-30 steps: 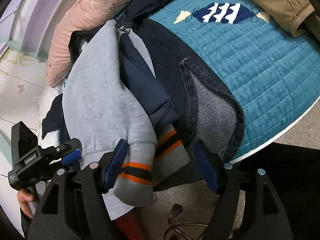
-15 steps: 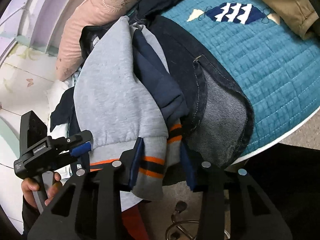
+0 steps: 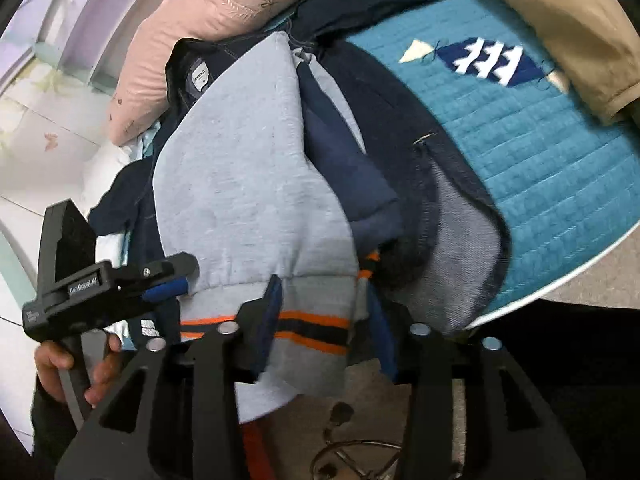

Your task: Fold large clothes

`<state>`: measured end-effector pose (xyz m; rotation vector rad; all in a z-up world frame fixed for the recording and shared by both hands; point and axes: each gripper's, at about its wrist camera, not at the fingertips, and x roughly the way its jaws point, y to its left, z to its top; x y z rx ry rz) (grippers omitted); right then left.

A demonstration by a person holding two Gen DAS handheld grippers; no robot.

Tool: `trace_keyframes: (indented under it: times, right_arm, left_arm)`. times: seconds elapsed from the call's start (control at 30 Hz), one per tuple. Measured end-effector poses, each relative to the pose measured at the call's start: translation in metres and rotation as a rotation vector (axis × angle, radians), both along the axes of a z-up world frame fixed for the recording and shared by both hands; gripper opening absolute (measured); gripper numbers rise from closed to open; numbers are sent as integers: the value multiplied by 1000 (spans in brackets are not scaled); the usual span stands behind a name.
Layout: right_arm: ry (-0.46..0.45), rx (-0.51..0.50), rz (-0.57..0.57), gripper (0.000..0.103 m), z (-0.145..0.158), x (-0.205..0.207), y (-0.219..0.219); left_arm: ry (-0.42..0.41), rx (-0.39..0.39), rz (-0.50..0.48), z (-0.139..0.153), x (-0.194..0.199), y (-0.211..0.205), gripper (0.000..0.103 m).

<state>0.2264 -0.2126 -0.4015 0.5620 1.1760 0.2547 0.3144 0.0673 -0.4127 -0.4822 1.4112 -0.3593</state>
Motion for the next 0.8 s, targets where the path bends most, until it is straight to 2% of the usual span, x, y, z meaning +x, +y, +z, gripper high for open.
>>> trace_keyframes:
  times: [0.07,0.17,0.2,0.23,0.27,0.33,0.43,0.53,0.63,0.7,0.8]
  right_arm:
    - [40,31,-21,47,-17,5,-4]
    - [71,176,-83,48,-35,9,-16]
    - [74,218,-96,45,-39,10,-18]
    - [70,252,-97,31,-41,11,-19]
    - [64,260,-95,24,-39,10,-19]
    - [18,221,-53,21,-25,7,-17]
    - [-20,231,-5,19,-6,6,-20]
    - [-12,196,26,19,1,5,-33]
    - [38,203,23,19,-12,9,-46]
    - [51,211,30,19,-18,9,-48]
    - [58,227,26,20,-23,11,-52]
  left_arm:
    - [2,-4,-4,0,1,1,71]
    - [-5,-6,-23,1,1,2,71]
    - [-4,-8,-27,2,1,3,71]
    - [-2,-9,-34,3,1,3,71]
    - [-8,-12,-46,8,1,3,71]
    - [-39,-26,-78,23,2,4,71]
    - [-102,-57,-149,51,15,0,72]
    - [-188,-30,-240,80,49,-11,73]
    - [-216,-31,-367,91,95,-36,77]
    - [-192,1,-464,85,128,-64,78]
    - [-96,31,-561,59,172,-95,78]
